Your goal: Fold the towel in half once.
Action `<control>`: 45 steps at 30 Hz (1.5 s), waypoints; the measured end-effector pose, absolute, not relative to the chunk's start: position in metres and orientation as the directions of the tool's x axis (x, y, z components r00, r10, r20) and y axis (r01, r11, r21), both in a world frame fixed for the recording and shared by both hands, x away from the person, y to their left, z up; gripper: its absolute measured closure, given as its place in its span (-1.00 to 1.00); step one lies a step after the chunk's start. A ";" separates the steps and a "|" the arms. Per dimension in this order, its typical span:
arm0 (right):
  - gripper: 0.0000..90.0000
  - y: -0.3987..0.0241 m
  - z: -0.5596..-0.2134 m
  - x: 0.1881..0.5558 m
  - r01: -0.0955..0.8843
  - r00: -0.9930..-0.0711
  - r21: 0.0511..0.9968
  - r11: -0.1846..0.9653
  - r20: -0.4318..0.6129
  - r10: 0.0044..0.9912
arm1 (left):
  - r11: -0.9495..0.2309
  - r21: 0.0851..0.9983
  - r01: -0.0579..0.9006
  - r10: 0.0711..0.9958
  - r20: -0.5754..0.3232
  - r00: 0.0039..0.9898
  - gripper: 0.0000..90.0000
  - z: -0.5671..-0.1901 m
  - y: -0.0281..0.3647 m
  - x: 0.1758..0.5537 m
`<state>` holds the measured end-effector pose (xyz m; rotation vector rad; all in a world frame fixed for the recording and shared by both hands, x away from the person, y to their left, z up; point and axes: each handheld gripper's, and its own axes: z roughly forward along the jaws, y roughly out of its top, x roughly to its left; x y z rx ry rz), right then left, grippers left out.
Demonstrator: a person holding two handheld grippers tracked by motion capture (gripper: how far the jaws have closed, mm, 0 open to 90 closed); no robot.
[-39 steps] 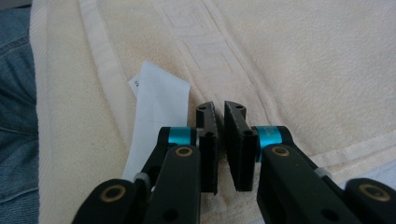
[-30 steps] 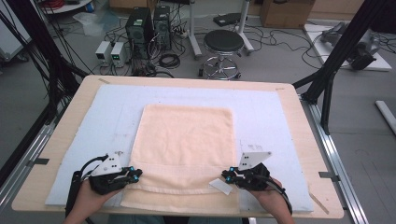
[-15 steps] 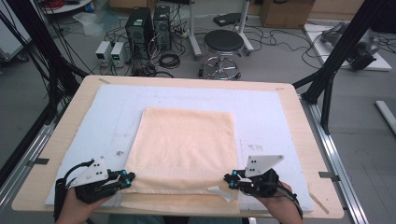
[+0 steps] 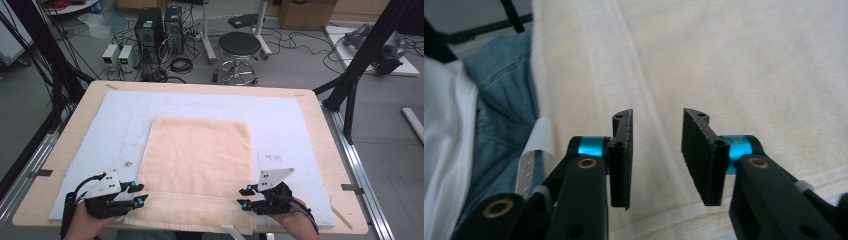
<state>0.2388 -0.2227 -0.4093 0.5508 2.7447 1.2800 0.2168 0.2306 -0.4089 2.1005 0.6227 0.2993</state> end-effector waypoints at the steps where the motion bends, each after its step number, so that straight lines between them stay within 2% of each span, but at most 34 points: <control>1: 0.38 -0.224 -0.411 0.242 0.301 -0.929 0.756 0.582 0.096 0.357 | -0.470 0.823 0.320 0.538 -0.021 0.843 0.34 -0.409 0.229 0.219; 8: 0.17 -0.226 -0.418 0.260 0.338 -0.905 0.755 0.562 0.098 0.413 | -0.455 0.824 0.338 0.550 -0.038 0.835 0.27 -0.413 0.222 0.238; 13: -0.07 -0.228 -0.421 0.273 0.364 -0.885 0.769 0.525 0.109 0.452 | -0.430 0.827 0.361 0.576 -0.057 0.816 0.18 -0.414 0.223 0.250; 16: -0.30 -0.228 -0.421 0.280 0.383 -0.866 0.772 0.507 0.109 0.488 | -0.406 0.832 0.378 0.591 -0.076 0.803 0.09 -0.415 0.224 0.256; 19: -0.41 -0.228 -0.421 0.285 0.399 -0.856 0.776 0.488 0.124 0.502 | -0.385 0.837 0.389 0.603 -0.091 0.792 0.01 -0.414 0.224 0.261; 34: -0.57 -0.227 -0.413 0.304 0.399 -0.818 0.820 0.411 0.115 0.564 | -0.341 0.852 0.398 0.624 -0.111 0.773 -0.29 -0.407 0.224 0.276; 45: -0.58 -0.222 -0.403 0.316 0.376 -0.823 0.796 0.475 0.051 0.566 | -0.334 0.860 0.385 0.633 -0.098 0.768 -0.33 -0.396 0.219 0.293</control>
